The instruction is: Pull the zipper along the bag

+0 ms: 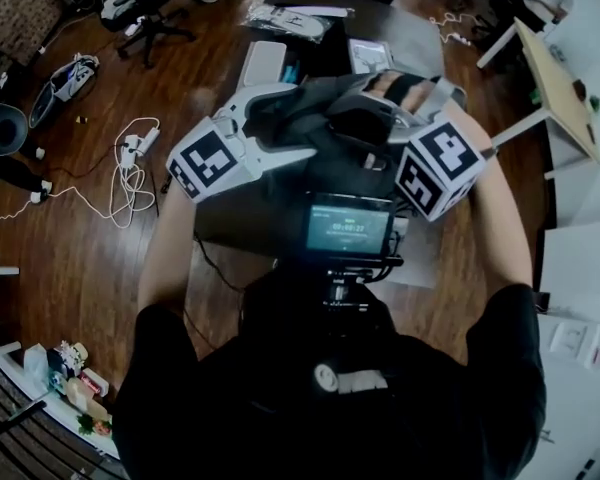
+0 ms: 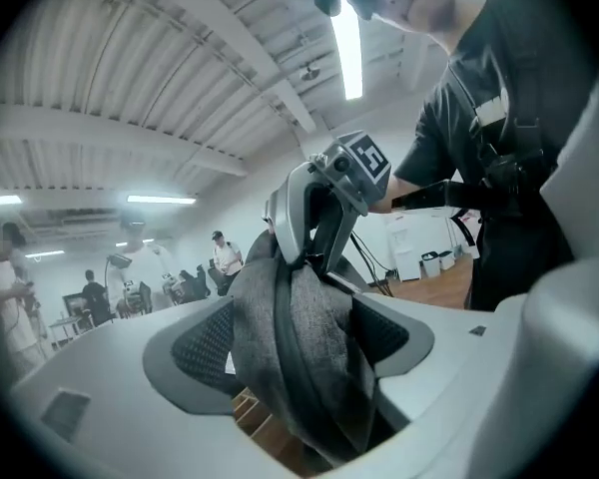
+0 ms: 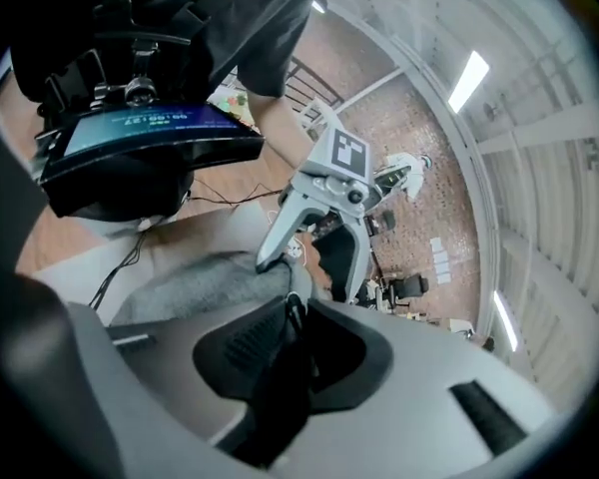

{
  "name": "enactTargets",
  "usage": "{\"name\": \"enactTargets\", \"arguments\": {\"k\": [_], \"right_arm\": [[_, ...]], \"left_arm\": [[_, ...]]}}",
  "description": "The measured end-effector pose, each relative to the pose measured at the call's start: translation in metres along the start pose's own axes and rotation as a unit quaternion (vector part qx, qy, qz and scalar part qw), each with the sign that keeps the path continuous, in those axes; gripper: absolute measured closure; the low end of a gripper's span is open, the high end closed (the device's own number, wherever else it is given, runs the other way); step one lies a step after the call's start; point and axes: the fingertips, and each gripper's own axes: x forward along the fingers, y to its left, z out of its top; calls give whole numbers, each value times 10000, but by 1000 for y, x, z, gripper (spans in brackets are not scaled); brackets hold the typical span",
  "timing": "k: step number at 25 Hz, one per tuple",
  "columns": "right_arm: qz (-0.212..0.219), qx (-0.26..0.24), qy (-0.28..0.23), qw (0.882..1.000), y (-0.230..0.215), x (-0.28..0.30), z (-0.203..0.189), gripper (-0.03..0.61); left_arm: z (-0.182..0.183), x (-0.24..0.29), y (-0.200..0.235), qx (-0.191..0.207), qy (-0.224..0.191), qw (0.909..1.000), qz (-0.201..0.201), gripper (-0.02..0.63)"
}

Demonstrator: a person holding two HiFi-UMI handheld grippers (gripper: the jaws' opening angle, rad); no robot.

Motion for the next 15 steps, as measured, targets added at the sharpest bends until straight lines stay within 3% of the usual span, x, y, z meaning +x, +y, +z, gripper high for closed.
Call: {"name": "enactTargets", "arguments": {"k": [4, 8, 11, 15], "right_arm": [[-91, 335, -200, 9992, 1, -9, 12, 499], [193, 634, -331, 9973, 2, -16, 19, 499], [323, 748, -360, 9960, 6, -19, 23, 499], [701, 1143, -257, 9906, 6, -25, 24, 499]], "left_arm": [[6, -12, -4, 1, -131, 9998, -157, 310], [11, -23, -5, -191, -141, 9992, -312, 308], [6, -37, 3, -440, 55, 9989, -125, 239], [11, -36, 3, -465, 81, 9987, -210, 239]]}}
